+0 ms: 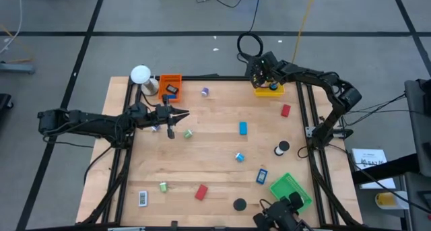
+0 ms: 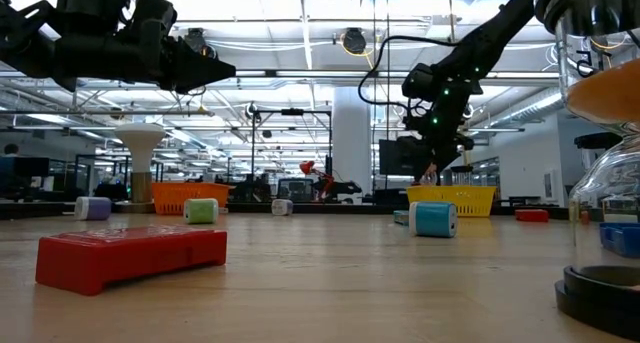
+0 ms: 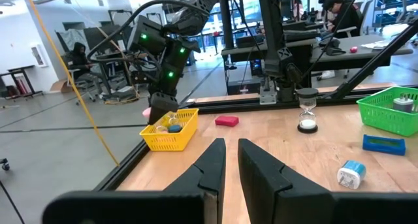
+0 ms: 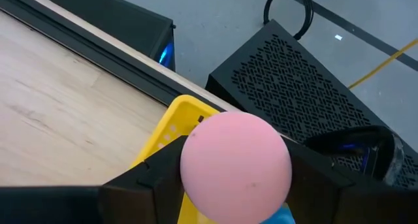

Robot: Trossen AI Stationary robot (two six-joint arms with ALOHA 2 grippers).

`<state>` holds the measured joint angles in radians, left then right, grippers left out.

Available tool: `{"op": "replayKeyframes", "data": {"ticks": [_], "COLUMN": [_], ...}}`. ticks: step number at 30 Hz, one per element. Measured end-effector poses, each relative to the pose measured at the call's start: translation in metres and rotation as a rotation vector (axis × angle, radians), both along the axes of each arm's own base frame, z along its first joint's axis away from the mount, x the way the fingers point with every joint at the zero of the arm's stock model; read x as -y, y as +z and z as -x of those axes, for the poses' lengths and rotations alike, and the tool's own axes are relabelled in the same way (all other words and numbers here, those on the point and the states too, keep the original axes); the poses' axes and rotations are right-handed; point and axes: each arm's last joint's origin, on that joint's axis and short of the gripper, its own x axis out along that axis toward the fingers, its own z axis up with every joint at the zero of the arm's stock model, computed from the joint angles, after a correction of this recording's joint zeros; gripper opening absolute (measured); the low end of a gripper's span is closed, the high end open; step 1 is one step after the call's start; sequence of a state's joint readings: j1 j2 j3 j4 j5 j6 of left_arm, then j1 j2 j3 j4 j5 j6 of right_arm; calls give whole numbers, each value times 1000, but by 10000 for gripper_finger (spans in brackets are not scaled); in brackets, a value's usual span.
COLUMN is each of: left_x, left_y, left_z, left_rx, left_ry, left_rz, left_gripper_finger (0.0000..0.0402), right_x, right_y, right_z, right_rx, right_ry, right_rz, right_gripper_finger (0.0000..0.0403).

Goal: Pick & Place Office items
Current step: Put the pink hourglass into the yellow bin, then put the top red digital clock into the orange bin

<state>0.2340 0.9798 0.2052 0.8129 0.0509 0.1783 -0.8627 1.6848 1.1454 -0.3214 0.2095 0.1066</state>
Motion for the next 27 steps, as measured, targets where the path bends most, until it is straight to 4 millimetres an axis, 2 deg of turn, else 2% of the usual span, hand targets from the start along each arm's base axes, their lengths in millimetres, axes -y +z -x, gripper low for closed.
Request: {"op": "replayKeyframes", "data": {"ticks": [9, 15, 19, 23, 27], "left_x": [0, 0, 0, 0, 0], "left_y": [0, 0, 0, 0, 0], "left_z": [0, 0, 0, 0, 0], "left_rx": [0, 0, 0, 0, 0], "left_ry": [0, 0, 0, 0, 0], "left_rz": [0, 0, 0, 0, 0], "left_gripper_finger": [47, 47, 47, 47, 47], "right_x": [-3, -7, -14, -34, -63], "right_y": [4, 20, 43, 74, 99], "right_z": [1, 5, 10, 16, 21], "right_rx": [-30, -12, 40, 99, 138], "right_ry": [6, -8, -13, 16, 71], "right_rz": [25, 73, 131, 193, 224], "right_gripper_finger": [227, 265, 273, 244, 183]}}
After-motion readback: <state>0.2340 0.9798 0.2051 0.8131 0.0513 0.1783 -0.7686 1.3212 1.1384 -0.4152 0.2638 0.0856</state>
